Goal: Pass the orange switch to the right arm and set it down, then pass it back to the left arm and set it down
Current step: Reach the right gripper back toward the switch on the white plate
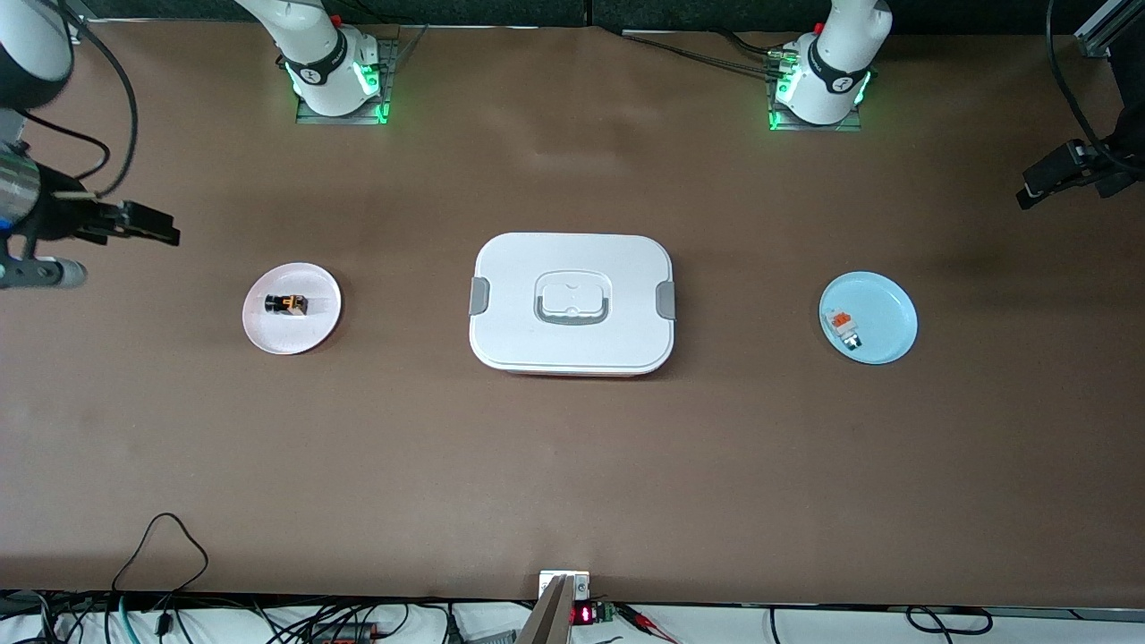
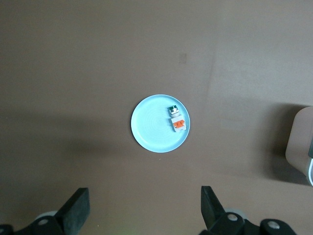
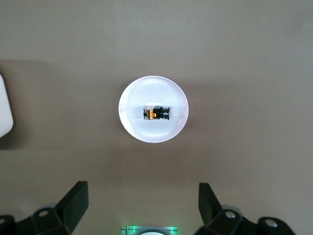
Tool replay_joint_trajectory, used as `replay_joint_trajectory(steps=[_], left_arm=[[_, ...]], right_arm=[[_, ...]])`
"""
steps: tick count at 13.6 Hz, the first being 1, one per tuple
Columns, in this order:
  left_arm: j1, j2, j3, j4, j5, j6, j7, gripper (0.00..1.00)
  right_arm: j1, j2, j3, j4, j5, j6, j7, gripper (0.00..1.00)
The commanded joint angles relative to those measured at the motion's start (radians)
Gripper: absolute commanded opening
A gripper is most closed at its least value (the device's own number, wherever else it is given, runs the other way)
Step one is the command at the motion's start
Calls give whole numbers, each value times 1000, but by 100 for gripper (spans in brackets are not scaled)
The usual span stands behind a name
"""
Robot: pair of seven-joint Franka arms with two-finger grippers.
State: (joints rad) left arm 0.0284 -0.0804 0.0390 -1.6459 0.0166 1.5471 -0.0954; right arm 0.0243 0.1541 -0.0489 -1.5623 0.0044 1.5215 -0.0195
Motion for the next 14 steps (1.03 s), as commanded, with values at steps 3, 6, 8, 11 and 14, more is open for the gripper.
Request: replay_joint_trajectory(steps=[3, 6, 8, 11, 14], left_arm=[[4, -4, -8, 0, 8, -4, -17, 100], [2, -4, -7, 0, 8, -4, -15, 100], [2, 1, -7, 6, 8, -4, -15, 100], [-1, 13, -11, 20, 22, -5, -13, 100], [1, 28, -10, 38, 20, -10, -12, 100]], right_arm=[[28, 116, -2, 12, 2, 43, 4, 100], [8, 153, -2, -94, -6, 190, -4, 100], [-21, 142, -3, -203, -6, 313, -7, 100], [-21, 137, -2, -284, -93, 390, -14, 100], [-26, 131, -2, -425, -95, 602, -5, 100]])
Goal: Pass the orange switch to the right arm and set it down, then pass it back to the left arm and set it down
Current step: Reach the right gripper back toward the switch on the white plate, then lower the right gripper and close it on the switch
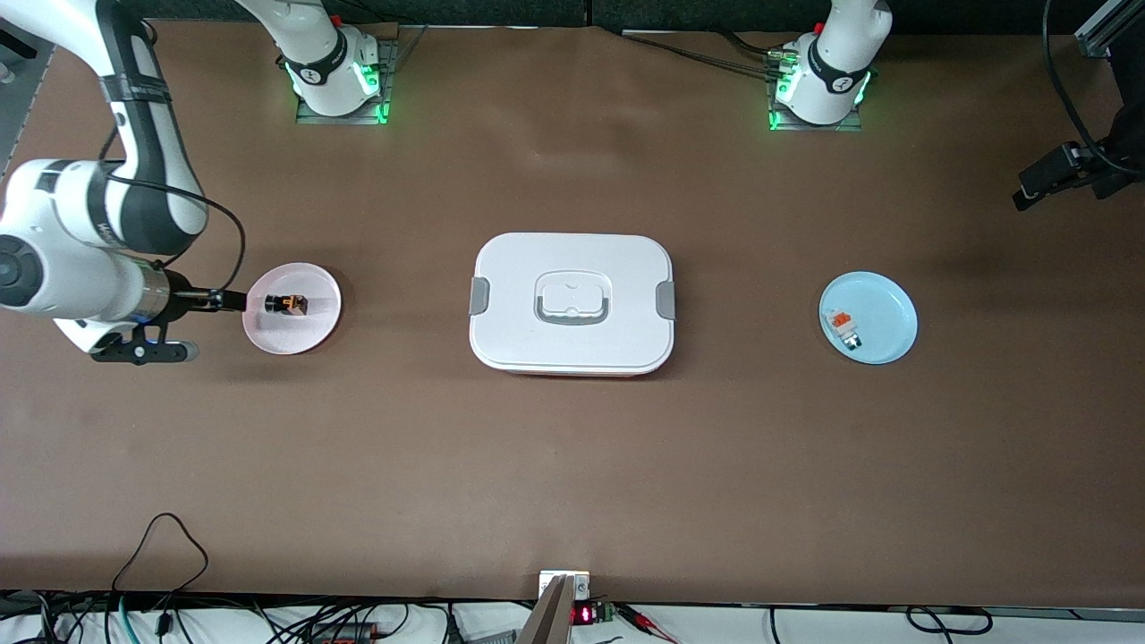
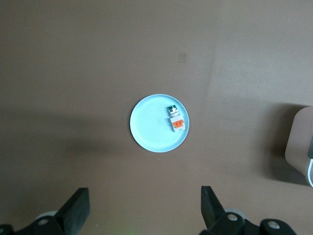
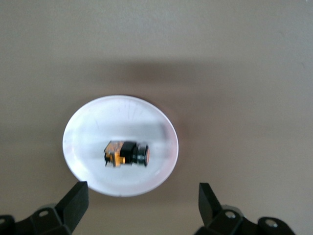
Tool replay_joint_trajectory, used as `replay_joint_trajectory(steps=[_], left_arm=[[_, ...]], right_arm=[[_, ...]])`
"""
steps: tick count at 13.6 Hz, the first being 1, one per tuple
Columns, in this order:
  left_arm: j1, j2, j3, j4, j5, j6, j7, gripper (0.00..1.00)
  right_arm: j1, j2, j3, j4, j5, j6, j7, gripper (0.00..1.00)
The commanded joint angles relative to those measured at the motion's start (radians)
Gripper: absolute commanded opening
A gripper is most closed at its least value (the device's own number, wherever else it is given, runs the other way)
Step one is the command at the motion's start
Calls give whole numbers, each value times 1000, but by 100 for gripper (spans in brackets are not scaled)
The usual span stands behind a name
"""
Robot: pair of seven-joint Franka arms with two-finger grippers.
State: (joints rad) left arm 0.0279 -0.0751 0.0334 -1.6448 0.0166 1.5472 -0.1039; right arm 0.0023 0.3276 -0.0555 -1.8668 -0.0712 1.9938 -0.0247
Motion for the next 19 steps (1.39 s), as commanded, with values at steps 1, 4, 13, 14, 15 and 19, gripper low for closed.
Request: replay_joint_trajectory(steps=[1, 4, 13, 14, 15, 19], left_arm=[[0, 37, -6, 63, 22, -12, 0, 100], [-11, 57, -7, 85, 20, -12, 0, 100], [-16, 141, -10, 166, 9, -19, -6, 100], [-16, 141, -13, 166, 9, -19, -2, 100], [-14, 141, -21, 168, 9, -19, 3, 100], [-14, 141, -23, 166, 9, -19, 1, 100]], right_arm=[[-7, -45, 5, -155, -19, 173, 2, 100], [1, -44, 8, -164, -13, 181, 5, 100], [51, -3, 37, -264, -9, 345, 113, 100], [56, -1, 42, -285, -9, 379, 123, 100], [56, -2, 43, -305, -10, 399, 123, 100], [32, -7, 39, -311, -21, 408, 100, 100]])
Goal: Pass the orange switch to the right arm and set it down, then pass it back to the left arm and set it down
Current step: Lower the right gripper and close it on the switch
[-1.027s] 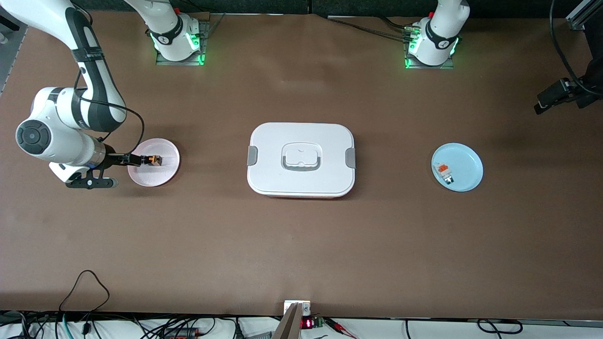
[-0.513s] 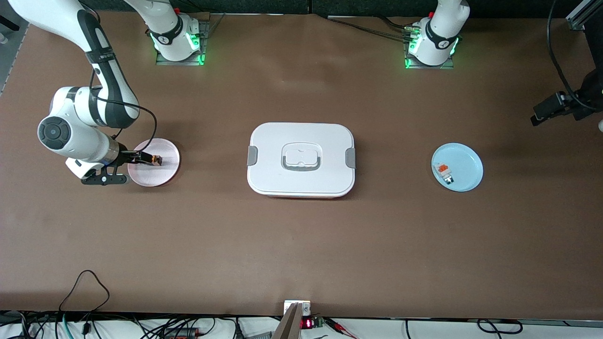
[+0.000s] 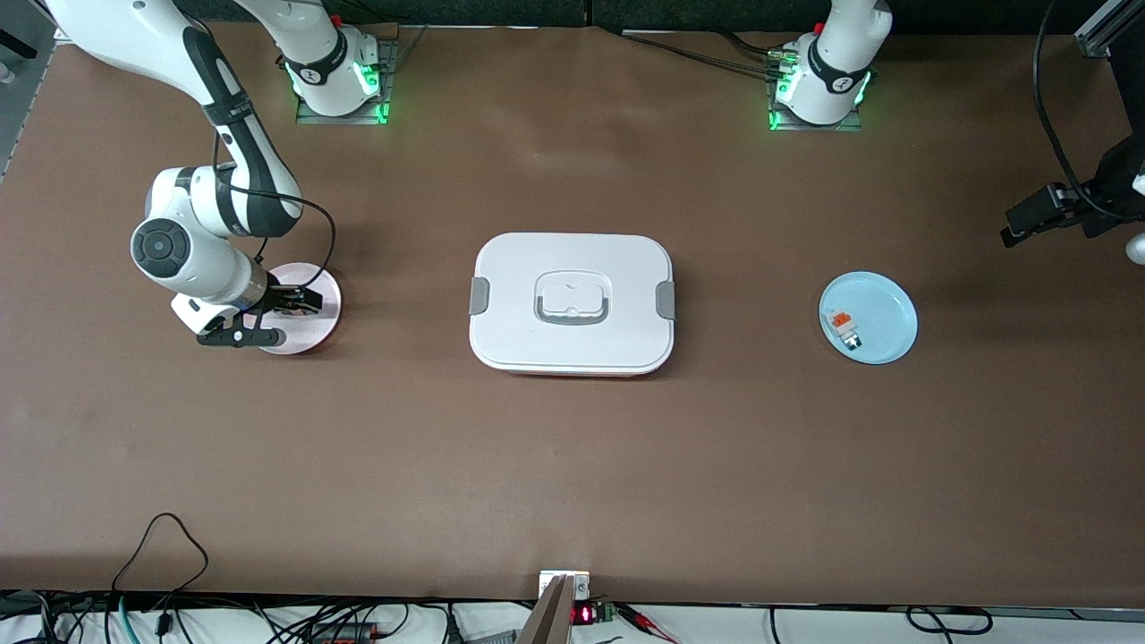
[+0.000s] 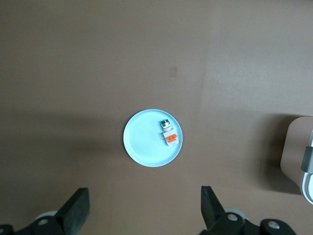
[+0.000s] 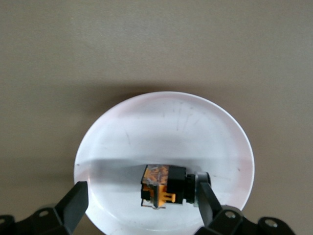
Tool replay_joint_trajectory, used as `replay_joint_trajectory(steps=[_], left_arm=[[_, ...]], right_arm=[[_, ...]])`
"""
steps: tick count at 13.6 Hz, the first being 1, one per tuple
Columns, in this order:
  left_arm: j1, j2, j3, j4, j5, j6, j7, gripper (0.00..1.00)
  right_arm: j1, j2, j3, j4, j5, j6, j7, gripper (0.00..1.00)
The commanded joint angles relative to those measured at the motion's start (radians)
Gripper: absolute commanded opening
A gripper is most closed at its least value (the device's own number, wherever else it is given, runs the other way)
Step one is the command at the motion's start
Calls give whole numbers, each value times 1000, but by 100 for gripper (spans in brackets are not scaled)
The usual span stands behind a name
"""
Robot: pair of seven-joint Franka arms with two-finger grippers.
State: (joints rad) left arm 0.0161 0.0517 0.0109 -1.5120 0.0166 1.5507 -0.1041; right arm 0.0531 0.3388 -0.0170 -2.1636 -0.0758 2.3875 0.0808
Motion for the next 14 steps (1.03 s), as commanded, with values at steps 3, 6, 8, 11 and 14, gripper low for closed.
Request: replay_joint_trajectory(steps=[3, 6, 8, 11, 14], left_arm=[[-2, 14, 0, 32, 9, -23, 1, 100], [-4, 14, -2, 32, 9, -24, -5, 100], [-4, 14, -11, 30, 9, -24, -6, 100], [-4, 14, -11, 30, 9, -24, -6, 100], [-2, 16, -12, 29, 9, -24, -5, 100]], right_arm=[[-29, -17, -3, -16, -18, 13, -41, 100], [-27, -6, -3, -35, -18, 35, -41, 100], [-29, -1, -3, -50, -41, 53, -41, 100], [-39, 2, -4, -62, -58, 56, -41, 100], [-39, 22, -4, -62, -59, 59, -41, 100]])
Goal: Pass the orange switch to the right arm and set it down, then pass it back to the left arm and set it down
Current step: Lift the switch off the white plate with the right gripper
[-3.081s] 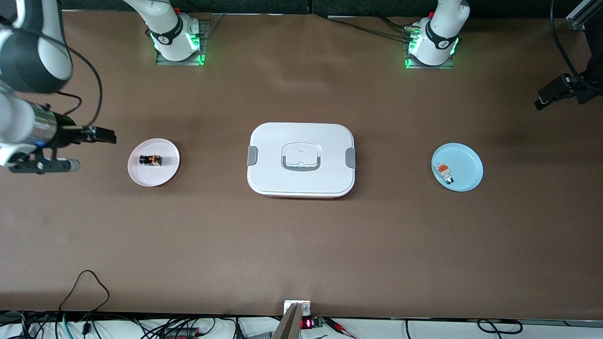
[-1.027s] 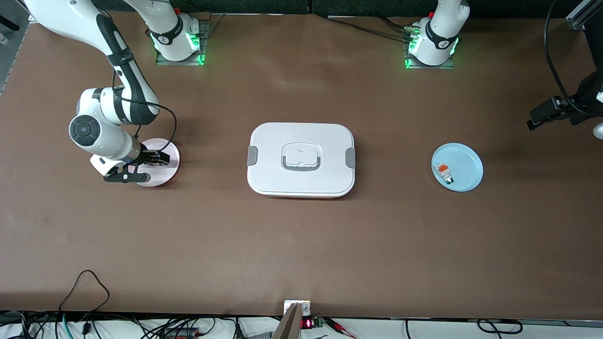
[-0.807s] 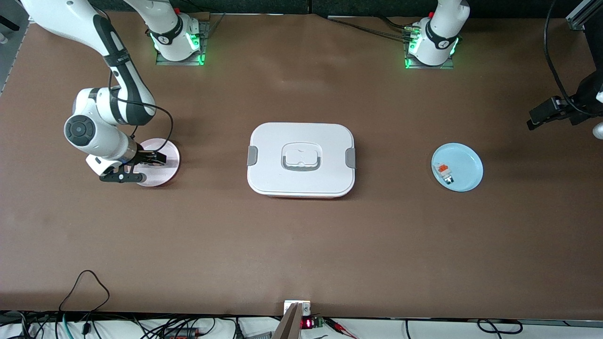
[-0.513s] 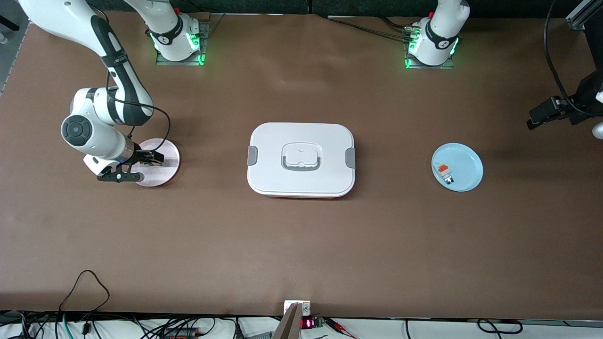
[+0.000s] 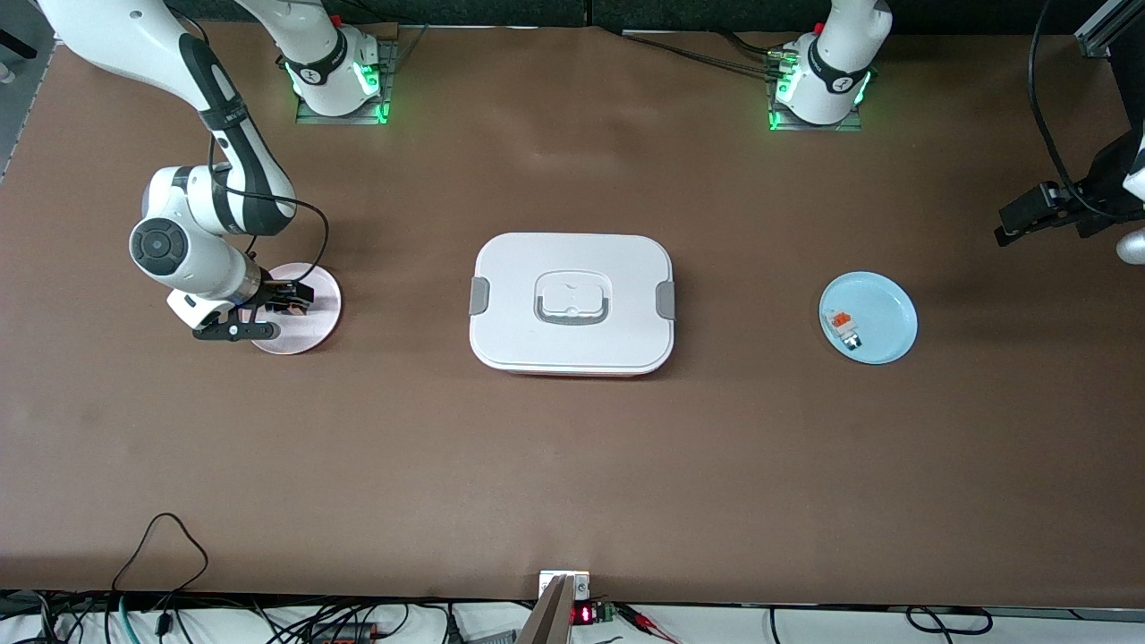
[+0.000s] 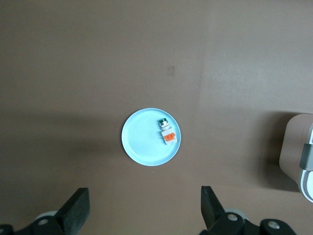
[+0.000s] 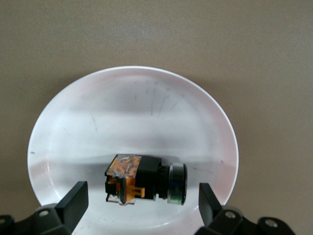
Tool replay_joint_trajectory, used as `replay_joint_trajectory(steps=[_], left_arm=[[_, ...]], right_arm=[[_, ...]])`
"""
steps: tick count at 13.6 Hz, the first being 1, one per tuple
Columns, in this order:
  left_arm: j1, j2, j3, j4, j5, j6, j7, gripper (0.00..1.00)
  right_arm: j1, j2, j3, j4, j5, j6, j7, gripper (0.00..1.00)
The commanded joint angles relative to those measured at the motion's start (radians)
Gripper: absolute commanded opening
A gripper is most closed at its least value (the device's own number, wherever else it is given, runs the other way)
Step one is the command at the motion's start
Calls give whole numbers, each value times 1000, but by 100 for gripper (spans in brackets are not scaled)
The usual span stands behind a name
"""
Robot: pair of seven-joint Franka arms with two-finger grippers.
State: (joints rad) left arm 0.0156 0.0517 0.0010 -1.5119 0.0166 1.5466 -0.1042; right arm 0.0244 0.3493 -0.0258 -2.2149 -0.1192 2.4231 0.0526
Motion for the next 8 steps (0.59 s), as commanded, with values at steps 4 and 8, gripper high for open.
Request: replay_joint_trajectory(steps=[4, 8], left_arm=[[-2, 16, -3, 26, 9, -20, -2, 100], [-2, 28, -3, 24, 6, -31, 1, 100]], right_arm=[[-8, 31, 4, -11, -26, 53, -13, 100], [-11, 34, 4, -11, -36, 54, -13, 100]])
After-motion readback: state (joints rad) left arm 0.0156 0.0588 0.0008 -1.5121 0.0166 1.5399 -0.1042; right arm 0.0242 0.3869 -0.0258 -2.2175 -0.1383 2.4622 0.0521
